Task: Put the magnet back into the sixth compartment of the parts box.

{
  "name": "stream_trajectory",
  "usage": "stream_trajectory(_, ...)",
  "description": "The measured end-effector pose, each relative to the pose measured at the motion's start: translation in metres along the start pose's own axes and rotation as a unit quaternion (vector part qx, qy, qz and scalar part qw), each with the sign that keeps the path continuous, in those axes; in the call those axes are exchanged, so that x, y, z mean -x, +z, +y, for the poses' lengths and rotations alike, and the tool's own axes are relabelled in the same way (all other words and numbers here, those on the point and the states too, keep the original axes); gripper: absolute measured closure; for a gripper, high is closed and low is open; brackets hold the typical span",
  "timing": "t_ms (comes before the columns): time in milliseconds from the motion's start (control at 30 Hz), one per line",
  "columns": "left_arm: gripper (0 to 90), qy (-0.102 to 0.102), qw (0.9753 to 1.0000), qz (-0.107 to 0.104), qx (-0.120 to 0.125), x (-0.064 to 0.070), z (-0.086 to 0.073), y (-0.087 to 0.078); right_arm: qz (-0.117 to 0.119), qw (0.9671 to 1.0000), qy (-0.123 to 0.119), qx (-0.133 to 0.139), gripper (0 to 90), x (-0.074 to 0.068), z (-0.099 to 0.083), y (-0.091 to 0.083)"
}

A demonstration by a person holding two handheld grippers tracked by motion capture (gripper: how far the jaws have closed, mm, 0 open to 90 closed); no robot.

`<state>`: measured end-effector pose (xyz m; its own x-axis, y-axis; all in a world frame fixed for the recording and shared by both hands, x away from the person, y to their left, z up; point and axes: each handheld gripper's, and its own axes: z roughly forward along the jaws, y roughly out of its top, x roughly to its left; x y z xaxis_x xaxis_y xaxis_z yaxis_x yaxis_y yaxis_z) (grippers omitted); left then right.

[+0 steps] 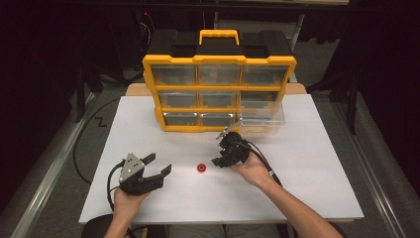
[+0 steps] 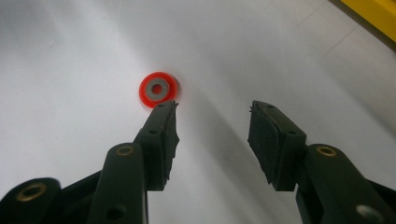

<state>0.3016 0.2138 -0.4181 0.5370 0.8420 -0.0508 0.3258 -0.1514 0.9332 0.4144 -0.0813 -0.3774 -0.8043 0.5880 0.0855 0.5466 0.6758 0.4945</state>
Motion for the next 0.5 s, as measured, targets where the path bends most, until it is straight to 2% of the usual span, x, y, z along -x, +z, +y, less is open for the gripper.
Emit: stream_trajectory(500,30.4,-0.002,1.0000,0.001,0.000,0.000,0.000,0.000,0.009,0.9996,-0.009,-0.027,54.5,-0.010,0.013,0.012)
